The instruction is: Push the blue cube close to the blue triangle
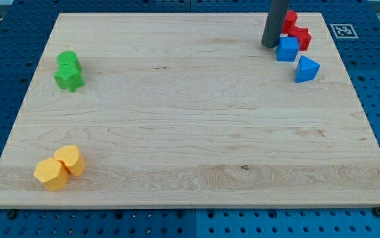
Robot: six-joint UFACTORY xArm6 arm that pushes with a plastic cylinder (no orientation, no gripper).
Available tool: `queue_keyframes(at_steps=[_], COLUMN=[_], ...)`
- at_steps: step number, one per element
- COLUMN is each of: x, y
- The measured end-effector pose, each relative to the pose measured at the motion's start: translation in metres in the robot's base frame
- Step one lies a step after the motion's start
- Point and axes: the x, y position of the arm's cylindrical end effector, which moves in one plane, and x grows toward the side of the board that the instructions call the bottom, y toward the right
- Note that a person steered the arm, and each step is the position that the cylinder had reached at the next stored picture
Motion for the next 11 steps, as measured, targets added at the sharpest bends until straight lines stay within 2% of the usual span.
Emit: queue_keyframes(at_steps=[3,4,5,6,9,11], x=[0.033,0.018,-0.018,-0.025,-0.004,0.023], y=[-0.005,-0.033,-0.039,-0.018,0.017,0.02])
